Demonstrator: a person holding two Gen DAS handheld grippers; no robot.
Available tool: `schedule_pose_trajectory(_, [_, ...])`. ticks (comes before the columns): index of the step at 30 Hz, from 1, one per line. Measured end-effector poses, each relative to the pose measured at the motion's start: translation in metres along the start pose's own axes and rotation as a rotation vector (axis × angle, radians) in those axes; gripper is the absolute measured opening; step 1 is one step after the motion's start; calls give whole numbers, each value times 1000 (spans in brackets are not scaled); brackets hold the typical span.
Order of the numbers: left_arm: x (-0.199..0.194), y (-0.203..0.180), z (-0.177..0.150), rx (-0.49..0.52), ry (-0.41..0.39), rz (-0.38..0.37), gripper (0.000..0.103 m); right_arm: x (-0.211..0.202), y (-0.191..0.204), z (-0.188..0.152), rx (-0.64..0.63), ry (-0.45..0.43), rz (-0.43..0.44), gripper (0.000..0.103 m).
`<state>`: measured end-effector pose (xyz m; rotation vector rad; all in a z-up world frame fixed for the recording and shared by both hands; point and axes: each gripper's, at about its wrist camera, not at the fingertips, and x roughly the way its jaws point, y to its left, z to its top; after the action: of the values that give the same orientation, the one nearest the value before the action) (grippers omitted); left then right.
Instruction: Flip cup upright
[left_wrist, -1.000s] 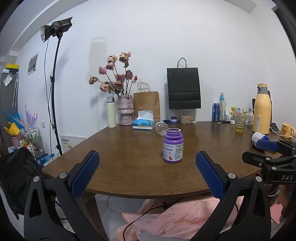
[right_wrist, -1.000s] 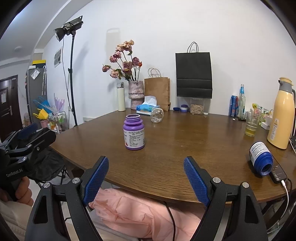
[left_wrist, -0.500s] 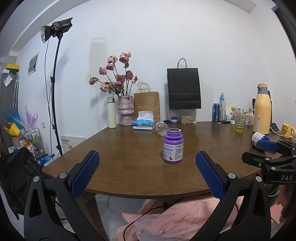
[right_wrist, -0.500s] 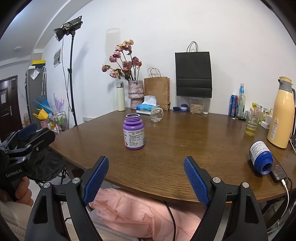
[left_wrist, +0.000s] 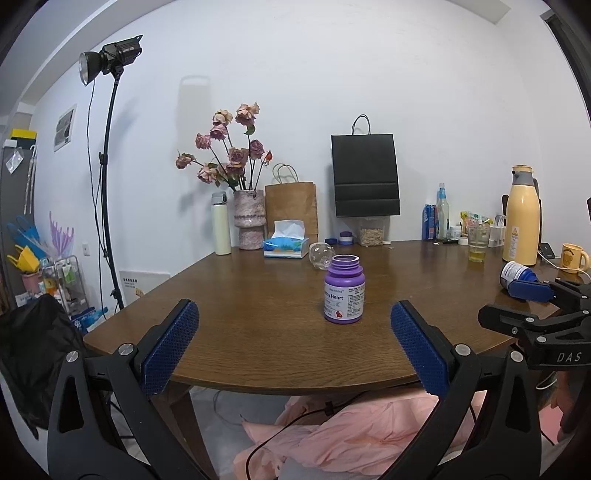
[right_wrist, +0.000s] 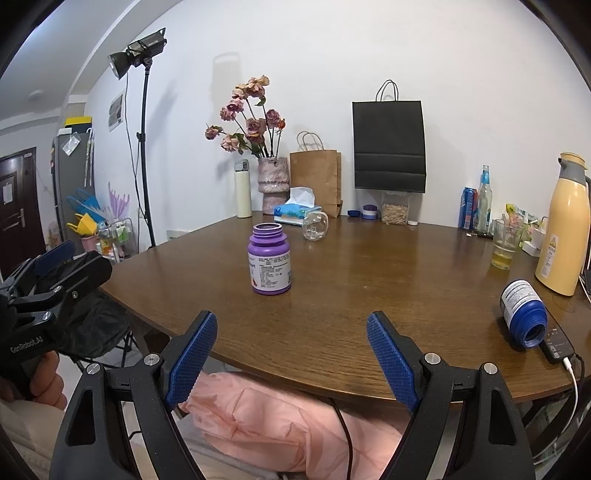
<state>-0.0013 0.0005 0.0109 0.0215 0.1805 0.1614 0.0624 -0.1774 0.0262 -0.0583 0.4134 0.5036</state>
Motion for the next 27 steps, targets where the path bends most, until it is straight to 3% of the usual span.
schedule_pose_trajectory(27, [0, 3, -1, -4, -3, -4, 103, 1, 1, 0, -3, 7, 6, 87])
